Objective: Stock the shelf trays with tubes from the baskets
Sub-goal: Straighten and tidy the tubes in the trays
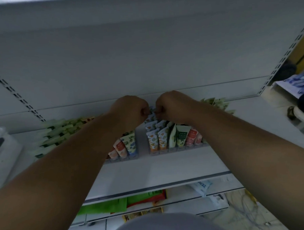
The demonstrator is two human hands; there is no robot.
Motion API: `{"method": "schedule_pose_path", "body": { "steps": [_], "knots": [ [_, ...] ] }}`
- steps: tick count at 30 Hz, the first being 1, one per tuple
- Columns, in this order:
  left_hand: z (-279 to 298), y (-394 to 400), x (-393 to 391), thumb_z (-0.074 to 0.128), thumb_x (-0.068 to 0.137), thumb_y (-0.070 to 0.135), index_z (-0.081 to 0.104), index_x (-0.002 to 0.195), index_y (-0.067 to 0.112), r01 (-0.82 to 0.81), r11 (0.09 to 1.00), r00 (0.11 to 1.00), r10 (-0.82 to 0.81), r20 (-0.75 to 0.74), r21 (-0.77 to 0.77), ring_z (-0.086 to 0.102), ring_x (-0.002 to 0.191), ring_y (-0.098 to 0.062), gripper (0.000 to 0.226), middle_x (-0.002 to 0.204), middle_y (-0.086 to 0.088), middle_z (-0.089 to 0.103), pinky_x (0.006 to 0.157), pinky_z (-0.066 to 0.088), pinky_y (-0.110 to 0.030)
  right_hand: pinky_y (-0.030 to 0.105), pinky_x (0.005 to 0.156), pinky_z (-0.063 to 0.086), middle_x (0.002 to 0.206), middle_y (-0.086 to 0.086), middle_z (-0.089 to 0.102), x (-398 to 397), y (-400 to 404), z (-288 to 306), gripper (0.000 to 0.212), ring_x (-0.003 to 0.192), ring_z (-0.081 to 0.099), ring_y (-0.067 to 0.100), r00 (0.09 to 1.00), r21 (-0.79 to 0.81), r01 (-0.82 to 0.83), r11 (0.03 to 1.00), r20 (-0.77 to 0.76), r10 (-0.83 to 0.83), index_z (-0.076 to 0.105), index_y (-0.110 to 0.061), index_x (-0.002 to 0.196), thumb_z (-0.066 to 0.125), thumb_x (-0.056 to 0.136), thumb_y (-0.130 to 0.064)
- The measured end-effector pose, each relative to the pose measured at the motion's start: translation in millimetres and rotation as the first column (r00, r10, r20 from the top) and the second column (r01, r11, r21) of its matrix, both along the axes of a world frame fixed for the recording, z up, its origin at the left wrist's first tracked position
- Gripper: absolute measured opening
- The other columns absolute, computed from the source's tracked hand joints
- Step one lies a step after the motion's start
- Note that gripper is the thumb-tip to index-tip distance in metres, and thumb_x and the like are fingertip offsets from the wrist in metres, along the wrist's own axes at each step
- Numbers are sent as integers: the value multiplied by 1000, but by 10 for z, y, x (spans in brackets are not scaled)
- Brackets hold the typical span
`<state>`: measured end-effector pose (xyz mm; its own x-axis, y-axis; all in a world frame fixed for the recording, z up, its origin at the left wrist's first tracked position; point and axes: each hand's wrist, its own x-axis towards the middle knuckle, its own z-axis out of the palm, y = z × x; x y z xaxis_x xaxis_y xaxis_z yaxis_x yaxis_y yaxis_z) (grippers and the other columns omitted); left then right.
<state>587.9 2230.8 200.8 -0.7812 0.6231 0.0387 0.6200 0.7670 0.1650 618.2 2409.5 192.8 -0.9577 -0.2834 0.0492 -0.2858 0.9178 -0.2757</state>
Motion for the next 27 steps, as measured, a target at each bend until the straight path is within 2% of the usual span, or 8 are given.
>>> {"method": "schedule_pose_path", "body": {
  "steps": [8, 10, 12, 14, 17, 21, 24, 27],
  "knots": [
    [2, 23, 23, 57, 89, 25, 70, 101, 27, -8, 1000, 1000, 8, 11, -24, 61, 99, -23, 18, 106, 2, 69, 83, 49, -33, 26, 61, 32, 81, 8, 67, 13, 32, 13, 17, 71, 56, 19, 999, -10, 16, 1000, 36, -16, 69, -10, 79, 66, 86, -26],
    [1, 24, 19, 58, 88, 25, 71, 99, 28, -13, 1000, 1000, 14, 19, -24, 61, 100, -23, 17, 106, 3, 69, 84, 48, -33, 27, 62, 38, 82, 7, 68, 18, 47, 18, 19, 74, 59, 20, 999, -29, 16, 999, 40, -14, 71, -10, 82, 67, 86, -28],
    [-3, 17, 5, 61, 86, 25, 71, 97, 29, -18, 1000, 999, 18, 43, 16, 61, 99, -22, 16, 105, 3, 69, 83, 48, -30, 24, 63, 36, 86, 1, 68, 31, 114, 58, 16, 76, 58, 14, 1000, -66, 10, 998, 9, -9, 72, -12, 89, 65, 87, -27],
    [-4, 29, -5, 61, 86, 28, 70, 97, 29, -14, 998, 999, 11, 51, 69, 60, 93, -19, 14, 104, 4, 69, 80, 45, -26, 20, 65, 32, 88, -5, 62, 45, 233, 123, 13, 79, 52, 8, 1000, -79, 6, 997, -30, -8, 71, -16, 96, 64, 88, -24],
    [20, 113, -5, 60, 88, 29, 70, 102, 27, 1, 994, 999, -7, 53, 108, 50, 81, -11, 17, 105, 5, 68, 74, 36, -21, 21, 68, 33, 87, -9, 57, 55, 402, 182, 13, 80, 51, 8, 999, -24, -27, 999, -22, 27, 71, -19, 97, 65, 87, -23],
    [39, 234, -20, 64, 86, 29, 72, 101, 26, 13, 994, 998, -20, 62, 108, 56, 91, -13, 16, 105, 4, 68, 73, 32, -17, 23, 65, 33, 81, -10, 55, 35, 423, 157, 9, 76, 52, 10, 996, 4, -62, 998, 59, 61, 70, -21, 93, 69, 85, -23],
    [25, 256, -40, 66, 85, 28, 73, 99, 26, 4, 998, 996, -9, 90, 56, 60, 100, -18, 15, 106, 2, 68, 79, 39, -20, 23, 57, 30, 74, -13, 52, 10, 385, 141, 8, 72, 50, 10, 992, 1, -94, 996, 85, 94, 63, -23, 82, 72, 82, -23],
    [22, 267, -30, 66, 84, 27, 73, 98, 25, 9, 999, 996, -13, 85, 53, 61, 99, -20, 15, 105, 1, 69, 85, 47, -29, 24, 57, 27, 79, -8, 54, -6, 354, 132, 7, 73, 49, 10, 992, 15, -98, 995, 82, 96, 67, -15, 87, 70, 84, -21]
  ]
}}
